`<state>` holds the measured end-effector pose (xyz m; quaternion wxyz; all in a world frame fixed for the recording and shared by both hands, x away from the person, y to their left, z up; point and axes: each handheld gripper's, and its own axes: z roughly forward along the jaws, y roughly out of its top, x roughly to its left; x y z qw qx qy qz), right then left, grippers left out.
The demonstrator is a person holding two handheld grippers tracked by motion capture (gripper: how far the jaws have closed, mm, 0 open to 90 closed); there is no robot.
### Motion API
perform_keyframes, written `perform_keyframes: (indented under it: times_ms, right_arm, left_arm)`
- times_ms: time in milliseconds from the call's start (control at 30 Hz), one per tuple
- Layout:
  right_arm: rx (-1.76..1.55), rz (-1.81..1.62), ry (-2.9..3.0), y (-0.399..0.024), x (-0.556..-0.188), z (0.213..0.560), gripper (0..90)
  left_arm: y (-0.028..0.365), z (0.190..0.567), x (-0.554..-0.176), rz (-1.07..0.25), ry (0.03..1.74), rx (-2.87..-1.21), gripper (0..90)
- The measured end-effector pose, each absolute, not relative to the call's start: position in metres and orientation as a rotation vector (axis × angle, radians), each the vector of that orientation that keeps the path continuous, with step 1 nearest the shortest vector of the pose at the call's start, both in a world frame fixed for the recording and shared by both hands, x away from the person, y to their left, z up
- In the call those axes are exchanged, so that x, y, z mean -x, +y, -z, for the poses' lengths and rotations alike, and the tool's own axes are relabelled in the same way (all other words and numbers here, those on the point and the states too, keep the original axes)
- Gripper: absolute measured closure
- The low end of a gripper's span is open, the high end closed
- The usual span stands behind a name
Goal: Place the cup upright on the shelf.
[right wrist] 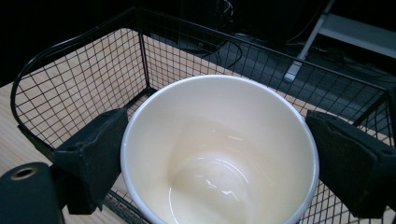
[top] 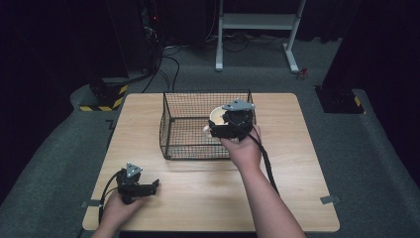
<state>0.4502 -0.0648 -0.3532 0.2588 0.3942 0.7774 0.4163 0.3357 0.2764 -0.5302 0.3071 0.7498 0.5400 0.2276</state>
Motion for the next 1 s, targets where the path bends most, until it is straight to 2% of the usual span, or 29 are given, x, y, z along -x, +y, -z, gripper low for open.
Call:
perform_keyframes:
  times_ms: [1000]
  right_arm:
    - [-1.142, -1.011, 2.143, -0.024, -0.508, 0.367, 9.0]
  left_arm:
    - [0.276, 0.53, -0.336, -0.596, 1.432, -1.977, 0.8]
